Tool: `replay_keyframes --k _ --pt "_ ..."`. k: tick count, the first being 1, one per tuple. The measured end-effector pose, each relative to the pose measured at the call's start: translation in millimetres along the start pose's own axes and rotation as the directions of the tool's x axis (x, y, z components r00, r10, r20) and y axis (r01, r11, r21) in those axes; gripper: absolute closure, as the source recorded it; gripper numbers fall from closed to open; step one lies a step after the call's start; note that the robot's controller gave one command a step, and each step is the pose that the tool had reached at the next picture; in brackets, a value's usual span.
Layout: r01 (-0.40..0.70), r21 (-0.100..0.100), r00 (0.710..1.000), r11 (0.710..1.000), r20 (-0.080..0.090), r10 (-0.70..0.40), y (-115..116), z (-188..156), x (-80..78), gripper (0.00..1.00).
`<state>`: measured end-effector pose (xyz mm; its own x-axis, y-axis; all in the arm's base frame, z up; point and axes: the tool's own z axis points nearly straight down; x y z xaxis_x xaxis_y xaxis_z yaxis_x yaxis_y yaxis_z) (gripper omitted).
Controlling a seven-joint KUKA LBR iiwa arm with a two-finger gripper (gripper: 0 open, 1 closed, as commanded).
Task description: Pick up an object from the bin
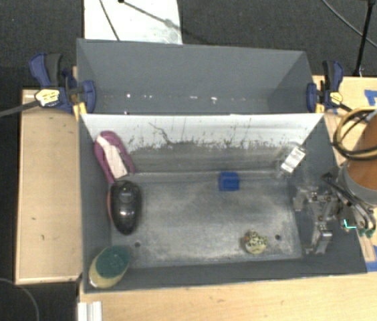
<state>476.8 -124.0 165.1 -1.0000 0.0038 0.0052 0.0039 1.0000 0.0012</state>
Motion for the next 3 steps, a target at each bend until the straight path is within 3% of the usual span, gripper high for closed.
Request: replay_keyframes --k 1,2,3 --pt "0.006 0.002 1.0 1.0 0.008 -0.007 0 -4 -2.0 1.0" --pt "0.277 0.001 0.961 0.961 0.004 -0.277 29 90 -25.8 1.0" --pt "0.279 0.003 0.96 0.96 0.006 -0.279 29 89 -26.4 0.0"
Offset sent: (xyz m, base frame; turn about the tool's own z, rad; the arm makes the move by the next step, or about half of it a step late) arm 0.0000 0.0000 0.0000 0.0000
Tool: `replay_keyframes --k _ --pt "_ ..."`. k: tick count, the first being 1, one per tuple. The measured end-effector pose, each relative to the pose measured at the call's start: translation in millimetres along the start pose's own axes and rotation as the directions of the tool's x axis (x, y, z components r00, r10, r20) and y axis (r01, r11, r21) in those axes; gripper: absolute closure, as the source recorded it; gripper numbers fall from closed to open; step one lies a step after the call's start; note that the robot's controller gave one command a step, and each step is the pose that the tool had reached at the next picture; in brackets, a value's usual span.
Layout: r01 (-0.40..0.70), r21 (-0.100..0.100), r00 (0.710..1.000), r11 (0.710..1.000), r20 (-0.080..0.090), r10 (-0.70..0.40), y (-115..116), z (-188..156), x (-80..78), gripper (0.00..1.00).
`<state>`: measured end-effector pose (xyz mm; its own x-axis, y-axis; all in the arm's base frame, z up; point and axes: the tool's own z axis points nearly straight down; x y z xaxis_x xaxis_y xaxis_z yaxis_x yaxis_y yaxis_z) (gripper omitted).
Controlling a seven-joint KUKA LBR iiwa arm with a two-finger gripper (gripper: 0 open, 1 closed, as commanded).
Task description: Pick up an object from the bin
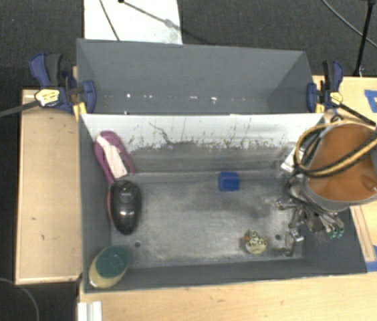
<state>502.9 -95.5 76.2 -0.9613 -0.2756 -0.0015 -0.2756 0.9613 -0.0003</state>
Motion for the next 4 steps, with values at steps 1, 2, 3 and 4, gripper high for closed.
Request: replay_keyframes --k 1,2,3,4 --pt "0.356 -0.001 0.935 0.935 0.006 -0.356 121 6 -78.5 0.0" --pt "0.335 0.0 0.942 0.942 0.001 -0.335 119 6 -20.5 0.0" --pt "0.34 0.0 0.94 0.94 0.002 -0.34 119 6 -22.0 1.0" --pt "0.378 0.003 0.926 0.926 0.008 -0.378 142 -72 -41.1 1.0"
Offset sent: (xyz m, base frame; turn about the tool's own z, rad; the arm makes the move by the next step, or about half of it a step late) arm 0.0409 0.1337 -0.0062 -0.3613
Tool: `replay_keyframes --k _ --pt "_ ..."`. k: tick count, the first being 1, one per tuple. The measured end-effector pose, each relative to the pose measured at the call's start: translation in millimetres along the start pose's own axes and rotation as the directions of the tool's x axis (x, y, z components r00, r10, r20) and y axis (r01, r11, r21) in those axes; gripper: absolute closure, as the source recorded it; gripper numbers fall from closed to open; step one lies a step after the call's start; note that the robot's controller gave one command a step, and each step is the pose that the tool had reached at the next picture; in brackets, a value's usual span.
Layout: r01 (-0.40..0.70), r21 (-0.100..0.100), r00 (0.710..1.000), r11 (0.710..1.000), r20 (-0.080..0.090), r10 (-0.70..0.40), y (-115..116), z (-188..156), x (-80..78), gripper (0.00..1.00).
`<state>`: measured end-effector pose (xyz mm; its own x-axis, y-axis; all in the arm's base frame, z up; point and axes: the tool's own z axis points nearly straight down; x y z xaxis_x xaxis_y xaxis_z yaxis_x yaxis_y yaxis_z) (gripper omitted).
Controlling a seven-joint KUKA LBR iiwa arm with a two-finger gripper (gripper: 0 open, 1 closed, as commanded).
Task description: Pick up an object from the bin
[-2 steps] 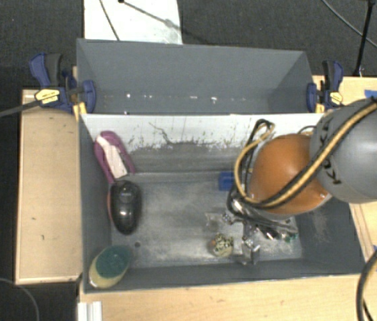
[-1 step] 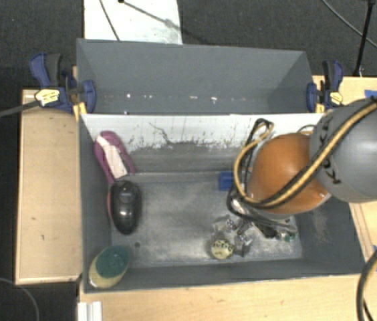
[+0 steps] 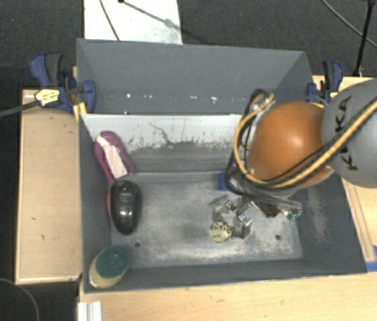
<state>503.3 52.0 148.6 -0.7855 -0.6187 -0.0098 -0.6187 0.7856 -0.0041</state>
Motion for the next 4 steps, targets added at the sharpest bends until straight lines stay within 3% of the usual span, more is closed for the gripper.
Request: replay_keyframes --k 1,2,3,4 --pt "-0.006 0.002 1.0 1.0 0.0 0.006 -7 -92 9.1 1.0" --pt "0.308 0.0 0.951 0.951 -0.002 -0.308 -9 -161 15.5 1.0" --pt "0.312 -0.012 0.95 0.95 -0.01 -0.312 -22 -70 20.3 1.0" --pt "0.303 -0.008 0.953 0.953 -0.009 -0.303 -38 -53 52.9 1.0"
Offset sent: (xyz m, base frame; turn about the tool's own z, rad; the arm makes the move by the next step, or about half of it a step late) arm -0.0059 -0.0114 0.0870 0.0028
